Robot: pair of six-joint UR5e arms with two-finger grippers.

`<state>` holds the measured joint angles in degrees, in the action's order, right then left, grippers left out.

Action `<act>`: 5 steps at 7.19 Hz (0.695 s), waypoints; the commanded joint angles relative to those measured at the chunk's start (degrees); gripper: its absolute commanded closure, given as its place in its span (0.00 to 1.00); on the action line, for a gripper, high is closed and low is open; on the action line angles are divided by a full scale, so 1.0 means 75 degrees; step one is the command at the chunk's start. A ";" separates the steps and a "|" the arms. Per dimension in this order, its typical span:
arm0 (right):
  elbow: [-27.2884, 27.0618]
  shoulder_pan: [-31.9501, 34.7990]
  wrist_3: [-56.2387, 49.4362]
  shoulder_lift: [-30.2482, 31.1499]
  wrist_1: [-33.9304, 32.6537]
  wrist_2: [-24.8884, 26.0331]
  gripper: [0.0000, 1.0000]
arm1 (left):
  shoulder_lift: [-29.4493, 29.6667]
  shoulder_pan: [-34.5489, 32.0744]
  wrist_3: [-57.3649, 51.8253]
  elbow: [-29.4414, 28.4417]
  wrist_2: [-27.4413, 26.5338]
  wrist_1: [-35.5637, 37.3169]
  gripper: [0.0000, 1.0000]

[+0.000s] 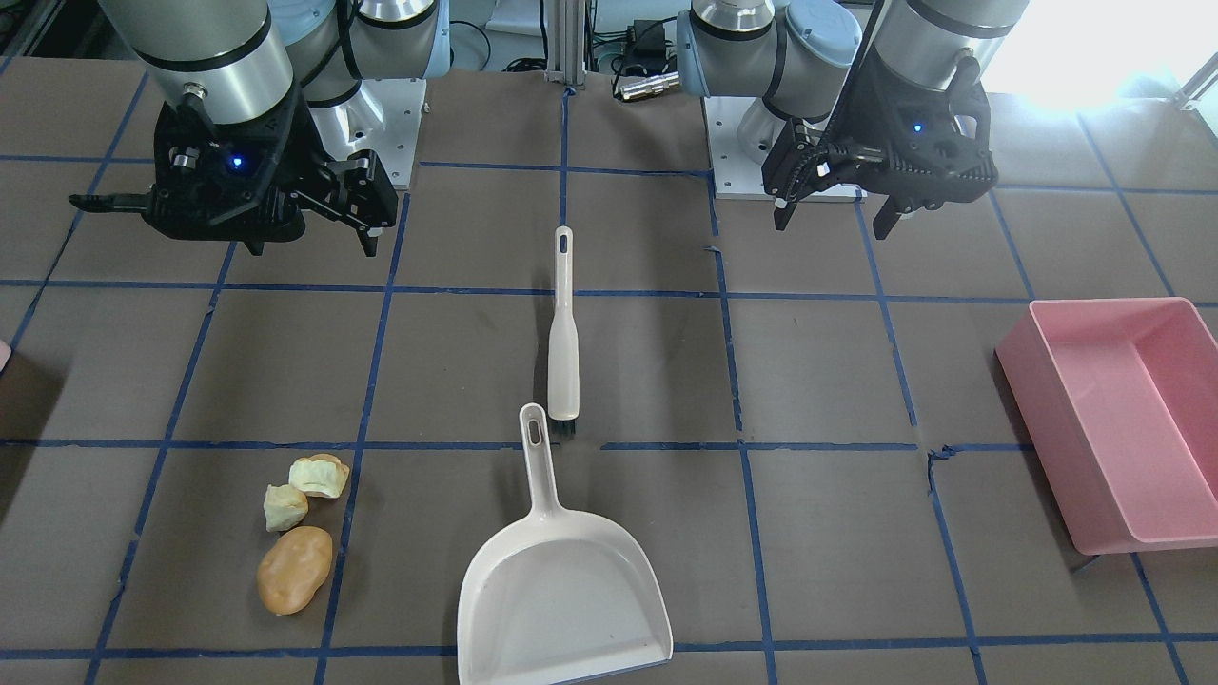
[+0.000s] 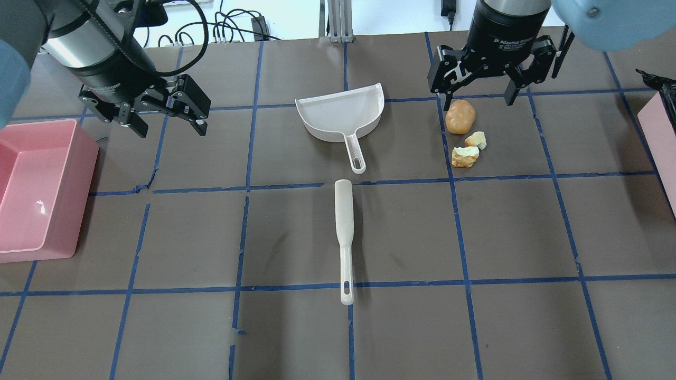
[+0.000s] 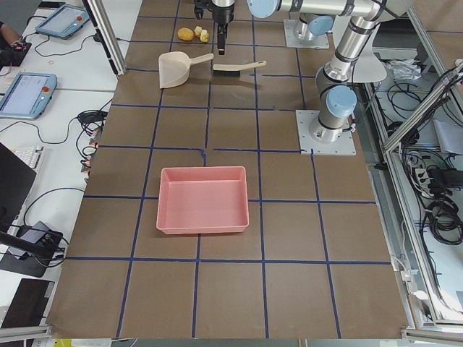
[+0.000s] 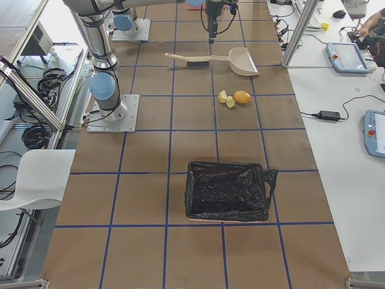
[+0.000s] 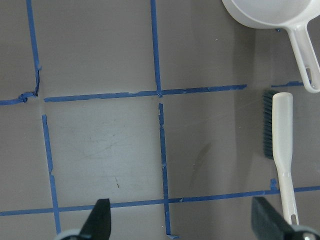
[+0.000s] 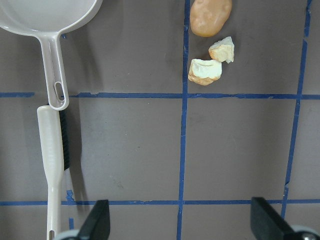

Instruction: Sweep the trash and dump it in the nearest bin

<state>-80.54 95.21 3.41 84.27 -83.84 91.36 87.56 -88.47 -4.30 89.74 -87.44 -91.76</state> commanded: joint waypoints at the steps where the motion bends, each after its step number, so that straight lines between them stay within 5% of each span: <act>1: -0.0008 0.0043 0.0083 0.0026 0.0033 -0.0029 0.00 | -0.0014 0.0007 -0.0001 0.0000 -0.0001 0.0000 0.00; 5: -0.0266 0.0055 0.0248 -0.0032 -0.0130 -0.0640 0.00 | -0.0014 0.0030 -0.0013 0.0023 -0.0013 -0.0035 0.00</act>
<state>-82.39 95.56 4.98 84.37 -84.73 86.83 87.45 -88.26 -4.38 89.89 -87.54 -91.95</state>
